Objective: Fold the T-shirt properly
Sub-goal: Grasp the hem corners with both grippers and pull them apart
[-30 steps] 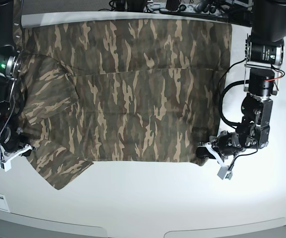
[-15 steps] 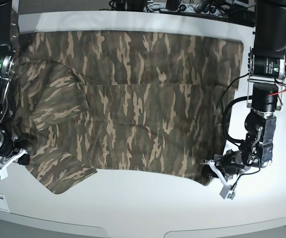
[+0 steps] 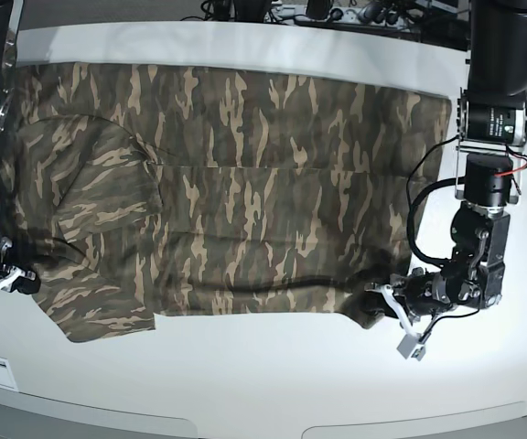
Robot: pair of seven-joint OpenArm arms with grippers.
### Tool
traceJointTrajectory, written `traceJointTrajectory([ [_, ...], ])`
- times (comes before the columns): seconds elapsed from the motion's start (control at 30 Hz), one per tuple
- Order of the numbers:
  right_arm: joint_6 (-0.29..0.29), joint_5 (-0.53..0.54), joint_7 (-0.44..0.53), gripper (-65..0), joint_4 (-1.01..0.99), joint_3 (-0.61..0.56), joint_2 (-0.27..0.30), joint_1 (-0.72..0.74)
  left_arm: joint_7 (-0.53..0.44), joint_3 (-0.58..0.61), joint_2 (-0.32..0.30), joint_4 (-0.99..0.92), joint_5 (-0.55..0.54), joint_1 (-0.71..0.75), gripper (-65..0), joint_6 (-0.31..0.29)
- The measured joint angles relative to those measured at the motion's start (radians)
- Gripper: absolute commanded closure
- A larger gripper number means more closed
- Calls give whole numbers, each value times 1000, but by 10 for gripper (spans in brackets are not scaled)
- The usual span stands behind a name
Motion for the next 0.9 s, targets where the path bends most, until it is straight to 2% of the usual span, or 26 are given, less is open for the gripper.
traceJointTrajectory([
  [0.1,0,62,-28,0,83,-2,30,-58,18,0,-45,0,-41,0,0,-13],
  [0.23,5,59,-40,0,238,-3,52,-164,27,0,-80,0,-74,0,0,-24],
  [0.33,4,56,-41,0,370,-4,64,-251,51,1,-85,0,-106,0,0,-64],
  [0.57,4,55,-38,0,553,-4,83,-393,217,1,-94,0,-295,0,0,-142],
  [0.67,5,55,-50,0,572,-4,87,-409,219,1,-100,2,-286,0,0,-145],
  [0.8,5,84,-76,0,572,-5,129,-409,238,1,-147,3,-311,3,0,-130],
  [0.9,7,168,-139,0,574,-5,155,-406,335,1,-162,4,-387,3,0,-130],
])
